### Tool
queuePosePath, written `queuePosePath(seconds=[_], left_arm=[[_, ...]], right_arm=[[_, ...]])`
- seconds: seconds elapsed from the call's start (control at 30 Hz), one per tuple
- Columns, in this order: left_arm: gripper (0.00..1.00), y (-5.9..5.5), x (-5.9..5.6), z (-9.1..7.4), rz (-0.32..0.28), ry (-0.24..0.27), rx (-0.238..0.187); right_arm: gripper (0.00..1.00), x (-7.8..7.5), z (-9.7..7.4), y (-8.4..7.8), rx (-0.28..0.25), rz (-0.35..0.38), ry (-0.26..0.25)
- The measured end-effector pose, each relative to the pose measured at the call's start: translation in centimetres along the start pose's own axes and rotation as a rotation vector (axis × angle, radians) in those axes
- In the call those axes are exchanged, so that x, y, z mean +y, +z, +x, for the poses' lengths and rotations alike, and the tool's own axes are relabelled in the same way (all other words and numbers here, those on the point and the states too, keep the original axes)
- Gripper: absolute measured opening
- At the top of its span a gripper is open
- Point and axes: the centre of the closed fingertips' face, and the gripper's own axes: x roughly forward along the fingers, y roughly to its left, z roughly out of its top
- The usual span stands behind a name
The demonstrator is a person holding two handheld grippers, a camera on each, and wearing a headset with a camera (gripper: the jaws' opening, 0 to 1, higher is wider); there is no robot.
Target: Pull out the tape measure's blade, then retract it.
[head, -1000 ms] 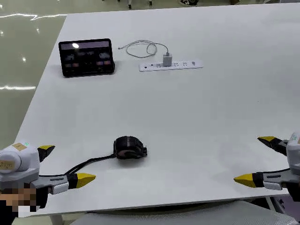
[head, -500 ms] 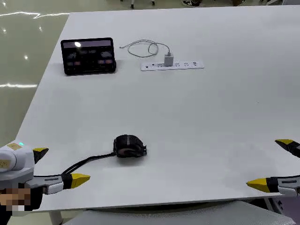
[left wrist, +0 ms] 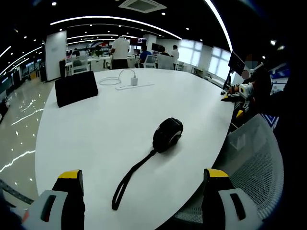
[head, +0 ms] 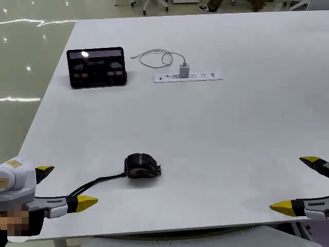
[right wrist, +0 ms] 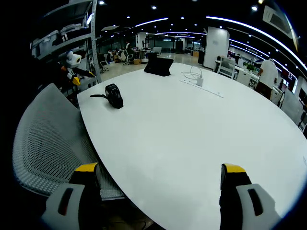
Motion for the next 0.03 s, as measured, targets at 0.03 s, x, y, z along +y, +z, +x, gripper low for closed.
queuePosePath(seconds=[0.03], left_arm=[[1.0, 0.03, -0.02, -0.01, 0.001, 0.0, 0.0]], right_arm=[[1.0, -0.03, -0.04, 0.0, 0.0, 0.001, 0.0]])
